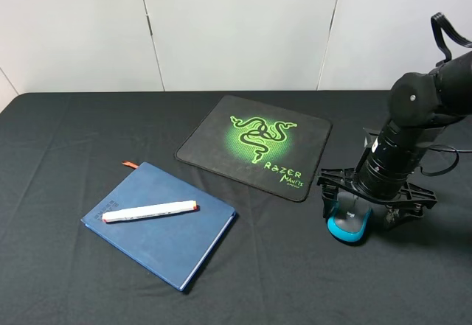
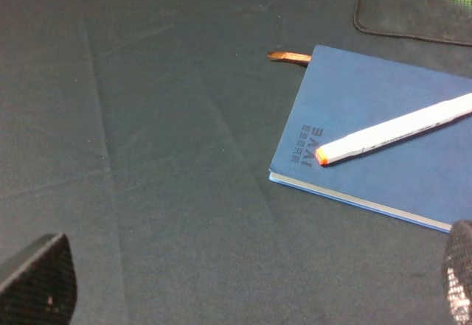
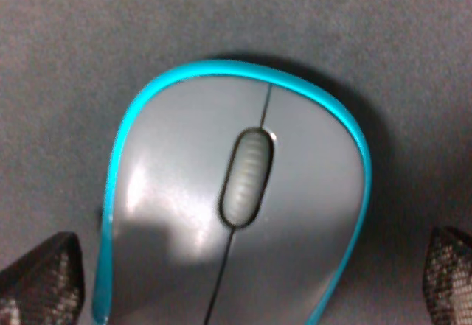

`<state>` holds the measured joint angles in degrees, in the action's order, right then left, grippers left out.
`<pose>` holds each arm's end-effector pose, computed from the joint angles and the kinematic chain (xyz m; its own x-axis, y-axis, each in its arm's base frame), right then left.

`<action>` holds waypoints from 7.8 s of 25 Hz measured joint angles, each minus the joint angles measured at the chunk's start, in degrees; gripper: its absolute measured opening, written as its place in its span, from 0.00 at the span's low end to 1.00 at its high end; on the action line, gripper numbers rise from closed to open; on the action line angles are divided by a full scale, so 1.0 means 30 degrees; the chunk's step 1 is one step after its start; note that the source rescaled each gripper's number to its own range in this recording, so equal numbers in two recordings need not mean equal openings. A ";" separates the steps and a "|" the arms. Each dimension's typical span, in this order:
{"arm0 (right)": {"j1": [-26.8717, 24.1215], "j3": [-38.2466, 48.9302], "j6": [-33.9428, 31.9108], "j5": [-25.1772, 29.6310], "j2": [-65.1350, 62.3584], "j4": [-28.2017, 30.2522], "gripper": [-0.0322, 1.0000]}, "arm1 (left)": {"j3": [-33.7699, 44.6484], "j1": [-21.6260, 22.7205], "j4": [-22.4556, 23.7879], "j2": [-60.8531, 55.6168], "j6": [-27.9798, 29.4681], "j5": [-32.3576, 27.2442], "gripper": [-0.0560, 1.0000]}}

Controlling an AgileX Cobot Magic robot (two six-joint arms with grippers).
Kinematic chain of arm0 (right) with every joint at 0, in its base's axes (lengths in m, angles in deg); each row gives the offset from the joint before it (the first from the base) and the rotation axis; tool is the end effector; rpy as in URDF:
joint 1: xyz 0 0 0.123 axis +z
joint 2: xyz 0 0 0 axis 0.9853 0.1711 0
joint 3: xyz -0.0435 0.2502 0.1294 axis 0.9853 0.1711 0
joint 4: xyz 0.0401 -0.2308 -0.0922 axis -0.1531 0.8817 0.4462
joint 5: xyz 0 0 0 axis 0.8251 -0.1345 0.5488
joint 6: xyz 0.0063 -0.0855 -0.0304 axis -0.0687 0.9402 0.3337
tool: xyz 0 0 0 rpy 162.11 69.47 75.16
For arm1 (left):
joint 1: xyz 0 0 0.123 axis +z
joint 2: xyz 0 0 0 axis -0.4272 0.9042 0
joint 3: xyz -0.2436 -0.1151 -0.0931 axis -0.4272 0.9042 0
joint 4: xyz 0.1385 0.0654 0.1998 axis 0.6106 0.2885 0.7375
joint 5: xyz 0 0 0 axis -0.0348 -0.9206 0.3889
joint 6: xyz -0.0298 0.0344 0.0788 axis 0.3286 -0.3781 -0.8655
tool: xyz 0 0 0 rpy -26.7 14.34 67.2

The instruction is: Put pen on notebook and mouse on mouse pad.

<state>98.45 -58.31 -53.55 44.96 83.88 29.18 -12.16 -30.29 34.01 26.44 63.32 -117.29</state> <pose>0.2597 0.0944 0.1145 -0.9740 0.2261 0.0164 0.2266 0.9694 0.0940 -0.0042 -0.0013 0.2738 -0.4450 0.1230 -0.8870 0.1405 0.9878 0.0665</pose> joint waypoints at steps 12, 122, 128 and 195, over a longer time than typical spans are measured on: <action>0.0000 0.0014 0.0037 -0.0636 0.0000 -0.0199 0.06 | 0.0000 0.0000 0.0000 0.0000 0.0000 0.0000 1.00; 0.2764 -2.2704 0.7324 0.9097 1.0779 -0.0350 1.00 | 0.0000 0.0000 0.0021 0.0000 0.0000 0.0000 1.00; 0.2764 -2.2809 0.7341 1.0904 0.8825 -0.0347 1.00 | 0.0000 0.0000 0.0021 0.0000 0.0000 0.0000 1.00; 0.2133 0.5958 0.7324 0.7434 -2.9980 0.2718 1.00 | 0.0000 0.0000 0.0036 0.0000 0.0000 0.0000 1.00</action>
<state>104.85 -40.43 -31.58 67.26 -6.06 37.33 -12.16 -30.29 34.12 26.44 63.32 -117.29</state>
